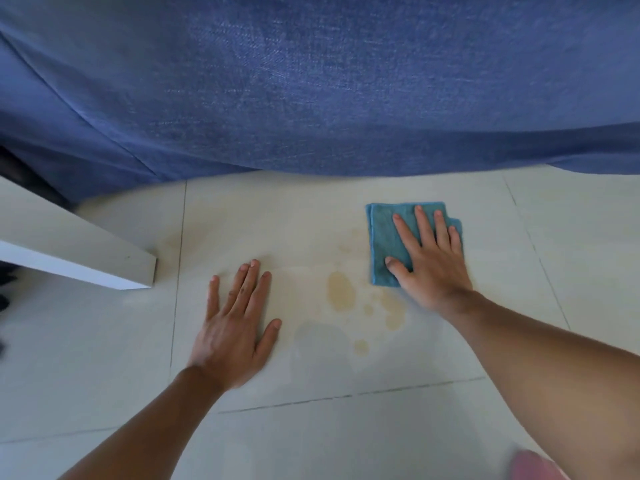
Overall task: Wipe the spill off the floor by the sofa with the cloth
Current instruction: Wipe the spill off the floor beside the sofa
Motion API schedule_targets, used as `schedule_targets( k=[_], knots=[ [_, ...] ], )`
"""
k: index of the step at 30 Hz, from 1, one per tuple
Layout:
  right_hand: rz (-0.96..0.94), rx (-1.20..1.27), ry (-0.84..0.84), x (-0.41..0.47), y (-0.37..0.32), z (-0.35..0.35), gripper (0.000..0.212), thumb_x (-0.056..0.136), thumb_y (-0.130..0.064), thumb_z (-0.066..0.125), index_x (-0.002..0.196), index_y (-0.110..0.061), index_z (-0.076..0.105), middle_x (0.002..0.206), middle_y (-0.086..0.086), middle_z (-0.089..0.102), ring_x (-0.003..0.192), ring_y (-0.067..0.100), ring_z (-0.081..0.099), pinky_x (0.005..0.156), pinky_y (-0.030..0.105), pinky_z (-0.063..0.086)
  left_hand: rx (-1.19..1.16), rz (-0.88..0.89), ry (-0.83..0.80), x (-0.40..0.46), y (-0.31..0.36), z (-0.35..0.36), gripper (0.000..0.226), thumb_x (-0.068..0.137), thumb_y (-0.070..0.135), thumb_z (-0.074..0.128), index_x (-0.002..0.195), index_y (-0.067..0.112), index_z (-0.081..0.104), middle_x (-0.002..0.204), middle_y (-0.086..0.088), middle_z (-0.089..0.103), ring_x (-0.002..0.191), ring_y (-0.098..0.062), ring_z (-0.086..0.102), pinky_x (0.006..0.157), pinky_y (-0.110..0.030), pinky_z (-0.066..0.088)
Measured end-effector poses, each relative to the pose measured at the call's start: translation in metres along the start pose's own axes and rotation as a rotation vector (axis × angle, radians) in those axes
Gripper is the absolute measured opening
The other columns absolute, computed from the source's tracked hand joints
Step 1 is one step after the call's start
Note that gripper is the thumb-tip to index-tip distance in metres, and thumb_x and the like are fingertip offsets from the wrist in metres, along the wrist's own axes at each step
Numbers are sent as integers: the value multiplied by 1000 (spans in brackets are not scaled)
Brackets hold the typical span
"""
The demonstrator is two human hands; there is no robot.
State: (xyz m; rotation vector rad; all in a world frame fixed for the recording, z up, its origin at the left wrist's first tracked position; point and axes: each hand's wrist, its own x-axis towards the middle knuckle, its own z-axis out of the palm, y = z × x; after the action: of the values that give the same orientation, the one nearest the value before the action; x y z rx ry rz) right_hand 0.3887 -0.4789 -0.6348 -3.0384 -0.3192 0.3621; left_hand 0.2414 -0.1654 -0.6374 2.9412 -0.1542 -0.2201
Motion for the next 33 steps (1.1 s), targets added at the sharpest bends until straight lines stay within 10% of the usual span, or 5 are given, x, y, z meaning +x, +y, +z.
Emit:
schedule_targets(
  k=[17, 26, 33],
  knots=[
    [-251, 100, -21, -22, -156, 21, 82, 88, -67, 32, 162, -39, 7, 173, 2, -3, 157, 32, -14, 126, 55, -2, -33, -69, 35, -20, -22, -4, 66, 98, 40, 27, 155, 7, 21, 164, -15, 10, 152, -28, 7, 121, -57, 8],
    [-260, 120, -52, -121, -107, 33, 82, 91, -65, 36, 162, -38, 5, 172, -4, -10, 156, 23, -23, 127, 51, -2, 30, -33, 4, -10, -17, -4, 75, 94, 52, 30, 155, 10, 19, 165, -12, 9, 152, -27, 5, 120, -59, 8],
    [142, 47, 46, -127, -4, 31, 85, 85, -65, 38, 161, -32, 22, 171, 9, 14, 157, 37, 7, 126, 55, 11, 57, 34, -20, -2, -13, -3, 76, 94, 53, 31, 156, 11, 19, 166, -10, 7, 153, -24, 5, 120, -59, 7]
  ],
)
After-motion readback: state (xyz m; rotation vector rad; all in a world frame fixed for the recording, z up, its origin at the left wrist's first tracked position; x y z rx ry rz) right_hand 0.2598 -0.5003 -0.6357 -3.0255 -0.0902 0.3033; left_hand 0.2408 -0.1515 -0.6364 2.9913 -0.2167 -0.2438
